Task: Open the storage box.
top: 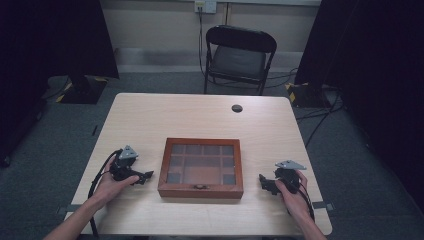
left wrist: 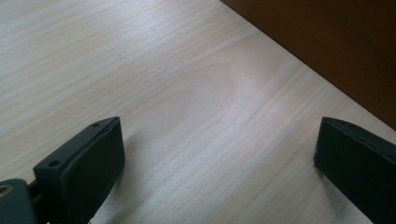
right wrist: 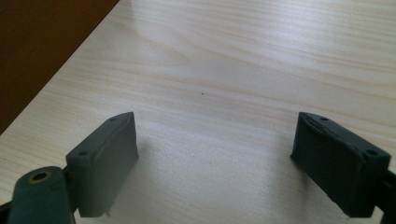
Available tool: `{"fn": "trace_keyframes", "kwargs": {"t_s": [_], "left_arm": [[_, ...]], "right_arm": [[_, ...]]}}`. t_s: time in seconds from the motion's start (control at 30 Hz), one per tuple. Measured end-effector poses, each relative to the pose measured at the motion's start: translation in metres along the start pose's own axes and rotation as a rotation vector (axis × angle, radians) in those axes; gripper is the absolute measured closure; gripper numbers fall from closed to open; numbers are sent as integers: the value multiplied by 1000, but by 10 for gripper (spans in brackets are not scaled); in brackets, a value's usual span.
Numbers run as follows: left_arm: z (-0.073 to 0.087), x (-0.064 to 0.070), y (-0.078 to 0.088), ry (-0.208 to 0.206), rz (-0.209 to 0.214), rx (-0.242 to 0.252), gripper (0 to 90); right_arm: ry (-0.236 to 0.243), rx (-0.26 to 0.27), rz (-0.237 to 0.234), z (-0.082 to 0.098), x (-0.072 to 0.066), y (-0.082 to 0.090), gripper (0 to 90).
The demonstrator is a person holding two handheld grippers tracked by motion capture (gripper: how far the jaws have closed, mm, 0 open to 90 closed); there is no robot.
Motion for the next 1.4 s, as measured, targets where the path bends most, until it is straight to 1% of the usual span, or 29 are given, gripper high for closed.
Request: {"fn": "trace_keyframes", "kwargs": {"t_s": [0.2, 0.23, 0.27, 0.3, 0.33, 0.37, 0.4, 0.43, 0.47, 0.57, 0.67, 0.7, 0.77, 0.8, 0.83, 0.87, 1.0, 1.03, 1.27, 1.4], "left_arm": [[0, 0, 0, 6, 0, -2, 14], [0, 0, 1, 12, -3, -2, 29], [-1, -1, 1, 17, 1, 2, 81], [-2, -2, 2, 15, -2, 4, 81], [-3, -2, 4, 11, 3, 10, 125], [-4, -2, 4, 23, 4, 12, 181], [-4, -2, 5, 30, 13, 3, 176], [-5, -2, 5, 29, 16, 6, 180], [-6, -1, 6, 20, 19, 2, 192], [-13, 2, 10, 15, 34, 19, 212], [-18, 5, 13, 32, 37, 46, 225], [-20, 5, 14, 31, 41, 46, 227], [-24, 5, 17, 60, 47, 68, 233], [-25, 5, 18, 69, 51, 71, 237], [-28, 6, 20, 88, 58, 76, 243], [-30, 7, 22, 93, 62, 78, 246], [-40, 10, 28, 85, 59, 109, 257], [-43, 12, 29, 90, 62, 113, 259], [-57, 26, 36, 80, 102, 155, 286], [-62, 35, 37, 70, 128, 154, 299]], "right_arm": [[0, 0, 0, 0, 0, 0, 130], [0, 0, 0, 0, 0, 0, 130], [0, 1, -1, 0, 0, 0, 129], [0, 1, -1, 0, 0, 0, 129], [0, 0, 0, 0, 0, 0, 129], [1, 0, 0, 0, 0, 0, 126], [1, -1, 0, 0, 0, 0, 125], [0, -2, 0, 0, 0, 0, 123], [0, -2, 0, 0, 0, 0, 121], [0, -4, 1, 0, 0, 0, 118], [0, -4, -2, 0, 0, 0, 116], [1, -4, -2, 0, 0, 0, 116], [1, -4, -2, 0, 0, 0, 116], [1, -4, -2, 0, 0, 0, 116], [1, -4, -2, 0, 0, 0, 116], [1, -4, -2, 0, 0, 0, 116], [2, -4, -2, 0, 1, 0, 116], [2, -5, -2, 0, 1, 0, 116], [2, -4, -2, 0, 1, 0, 116], [1, -4, -2, 0, 0, 0, 116]]}}
Point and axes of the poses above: each handheld gripper's, and its own axes: y roughly backward along the jaws, z roughly out of its underside, x roughly to its right, the point moved 9 cm from there along -y, roughly forward along the jaws, and after that the axes turned 8 degrees about x, right-handed, at the moved point
